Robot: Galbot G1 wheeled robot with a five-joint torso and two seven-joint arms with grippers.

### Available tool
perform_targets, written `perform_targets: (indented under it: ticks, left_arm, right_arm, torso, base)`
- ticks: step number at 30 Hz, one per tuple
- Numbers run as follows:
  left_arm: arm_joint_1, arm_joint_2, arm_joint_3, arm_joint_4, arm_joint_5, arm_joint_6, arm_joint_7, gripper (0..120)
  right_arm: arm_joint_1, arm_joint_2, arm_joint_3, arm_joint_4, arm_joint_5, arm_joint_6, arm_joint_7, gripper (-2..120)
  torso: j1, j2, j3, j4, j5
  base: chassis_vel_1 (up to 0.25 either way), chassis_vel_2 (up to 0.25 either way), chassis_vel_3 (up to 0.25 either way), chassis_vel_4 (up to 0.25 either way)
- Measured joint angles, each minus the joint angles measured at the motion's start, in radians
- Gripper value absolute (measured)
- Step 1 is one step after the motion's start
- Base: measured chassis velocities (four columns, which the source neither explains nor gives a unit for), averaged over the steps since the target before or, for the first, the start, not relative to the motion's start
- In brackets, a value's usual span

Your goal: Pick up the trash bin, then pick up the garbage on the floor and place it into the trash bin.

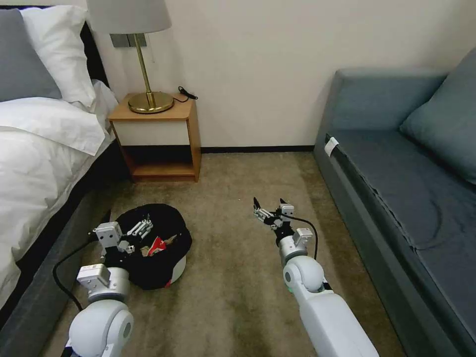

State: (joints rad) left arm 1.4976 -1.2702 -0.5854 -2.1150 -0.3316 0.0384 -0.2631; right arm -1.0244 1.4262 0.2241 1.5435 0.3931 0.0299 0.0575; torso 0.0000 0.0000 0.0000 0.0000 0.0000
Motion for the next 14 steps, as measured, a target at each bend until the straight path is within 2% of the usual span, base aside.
perform_targets:
  ticks: [14]
  left_arm:
    - [0.0, 0.0, -0.001, 0.0, -0.001, 0.001, -0.002, 100]
  right_arm:
    - [0.001, -0.001, -0.001, 0.0, -0.001, 0.0, -0.001, 100]
  torso:
    - [0.0, 0.0, 0.0, 0.0, 0.0]
  base:
    - [0.0, 0.0, 0.0, 0.0]
